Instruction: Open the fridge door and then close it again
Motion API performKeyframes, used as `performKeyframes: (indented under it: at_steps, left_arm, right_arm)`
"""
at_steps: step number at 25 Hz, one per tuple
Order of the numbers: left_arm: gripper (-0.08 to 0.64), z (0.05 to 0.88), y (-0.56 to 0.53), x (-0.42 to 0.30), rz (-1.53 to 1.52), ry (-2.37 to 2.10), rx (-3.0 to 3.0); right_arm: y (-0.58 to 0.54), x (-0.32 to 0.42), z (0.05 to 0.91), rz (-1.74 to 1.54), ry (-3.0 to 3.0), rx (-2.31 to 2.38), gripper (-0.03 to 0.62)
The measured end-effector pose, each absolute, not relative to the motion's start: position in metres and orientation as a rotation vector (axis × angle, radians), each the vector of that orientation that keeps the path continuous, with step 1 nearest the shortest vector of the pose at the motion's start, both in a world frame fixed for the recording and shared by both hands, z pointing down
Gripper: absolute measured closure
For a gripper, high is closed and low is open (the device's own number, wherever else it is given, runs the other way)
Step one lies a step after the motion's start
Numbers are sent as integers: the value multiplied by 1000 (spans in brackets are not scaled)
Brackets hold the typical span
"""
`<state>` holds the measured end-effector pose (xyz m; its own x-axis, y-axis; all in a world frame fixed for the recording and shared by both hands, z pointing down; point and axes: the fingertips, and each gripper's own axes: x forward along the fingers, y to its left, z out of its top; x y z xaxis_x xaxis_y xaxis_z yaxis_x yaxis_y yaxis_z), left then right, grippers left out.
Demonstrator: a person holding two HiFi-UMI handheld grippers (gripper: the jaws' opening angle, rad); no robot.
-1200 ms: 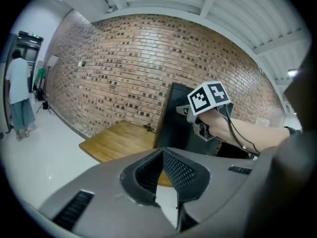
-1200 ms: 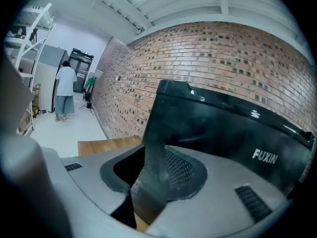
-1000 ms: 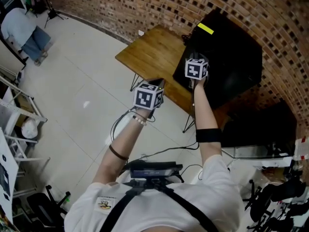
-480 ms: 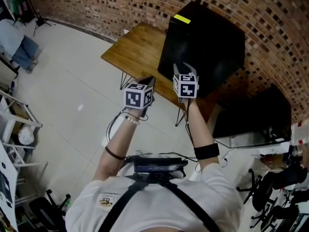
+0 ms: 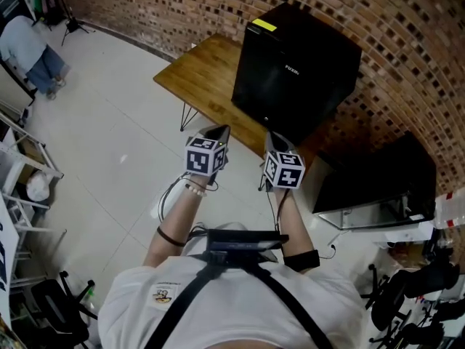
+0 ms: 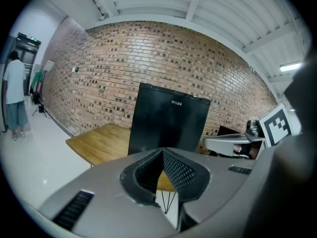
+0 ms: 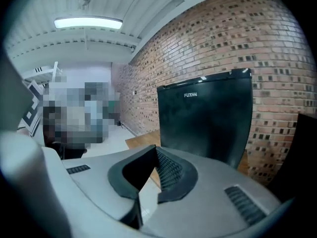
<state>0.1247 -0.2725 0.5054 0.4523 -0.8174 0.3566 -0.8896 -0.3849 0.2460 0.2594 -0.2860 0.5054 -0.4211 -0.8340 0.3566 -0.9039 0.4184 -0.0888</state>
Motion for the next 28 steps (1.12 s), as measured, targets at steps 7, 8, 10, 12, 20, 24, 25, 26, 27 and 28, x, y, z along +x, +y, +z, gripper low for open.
performKeyframes:
  at_steps: [7,8,10,12,20,24,25,26,27,28]
  left_arm:
    - [558,516,-245,151,233,-1474,2262]
    - [558,516,-243,154,235,-1478,2262]
    - [558,516,-238,160,231,-1476,2259]
    - [558,517,-234,163,234,-1471,2261]
    - [558,515,-222,164,296,-1498,2287]
    - [558,516,-220,165,306,-1483,2292]
    - [558,516,-220,166,306,-1481,2296]
    - [558,516,-220,166,308,-1479,2300]
    - [558,516,-220,167,310,-1477,2304]
    - [558,516,-220,167,312,-1474,2307]
  right_arm:
    - [-258,294,511,432,-2432,1538,577]
    - [-256,297,510,443,-2445,1538,577]
    - [-253,301,508,464,-2460,1543,577]
    - [-249,302,509,467,-2458,1542,577]
    - [-233,299,513,479,-2455,1538,577]
    - [-230,300,515,486,-2451,1547,577]
    - [-230,299,515,487,-2450,1548,577]
    - [-230,299,515,488,-2449,1549,577]
    - [-229,298,516,489,-2448,1549,577]
    - [-229,297,516,488,-2447,1547,577]
